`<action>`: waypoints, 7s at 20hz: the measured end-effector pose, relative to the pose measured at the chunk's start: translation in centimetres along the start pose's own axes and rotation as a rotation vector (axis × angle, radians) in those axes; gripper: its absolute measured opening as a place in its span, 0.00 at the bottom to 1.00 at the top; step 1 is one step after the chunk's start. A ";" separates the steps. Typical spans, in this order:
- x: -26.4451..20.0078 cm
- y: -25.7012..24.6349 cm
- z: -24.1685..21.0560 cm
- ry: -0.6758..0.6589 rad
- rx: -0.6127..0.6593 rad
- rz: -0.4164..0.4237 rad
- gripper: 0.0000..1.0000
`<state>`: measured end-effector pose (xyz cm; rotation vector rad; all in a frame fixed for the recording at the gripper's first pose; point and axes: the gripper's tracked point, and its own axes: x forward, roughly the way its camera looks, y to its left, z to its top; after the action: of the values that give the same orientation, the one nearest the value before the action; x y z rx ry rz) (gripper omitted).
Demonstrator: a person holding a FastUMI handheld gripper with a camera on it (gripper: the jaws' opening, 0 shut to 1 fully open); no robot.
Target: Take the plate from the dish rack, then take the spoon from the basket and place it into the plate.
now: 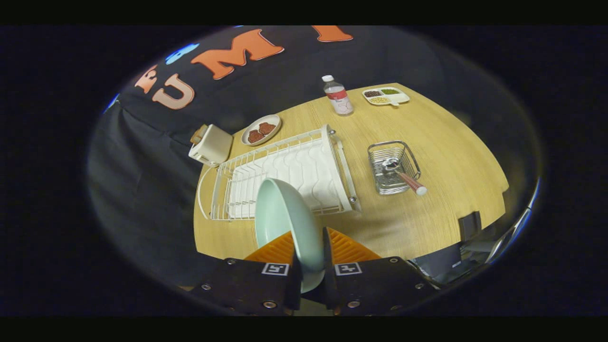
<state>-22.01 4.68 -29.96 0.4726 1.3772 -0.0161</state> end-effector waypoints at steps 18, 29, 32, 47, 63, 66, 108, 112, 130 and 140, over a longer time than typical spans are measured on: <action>6.2 -3.6 -7.1 0.060 0.126 0.144 0.21; 9.1 -3.5 -7.1 0.053 0.160 0.160 0.25; 9.5 -5.1 -5.3 0.015 0.152 0.115 0.32; 4.8 -13.2 6.0 -0.488 -0.166 -0.212 0.69; 5.3 -11.6 9.2 -0.628 -0.332 -0.298 0.15; 4.4 -10.7 10.1 -0.633 -0.327 -0.282 0.15; -4.1 8.5 5.6 -0.547 -0.537 0.060 0.14; -2.0 9.4 4.2 -0.517 -0.536 0.125 0.14; 2.7 4.5 -2.8 -0.374 -0.527 0.152 0.14; 5.0 1.5 -5.8 -0.279 -0.403 0.136 0.16</action>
<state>-26.02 9.28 -34.85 0.2136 1.0370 0.2922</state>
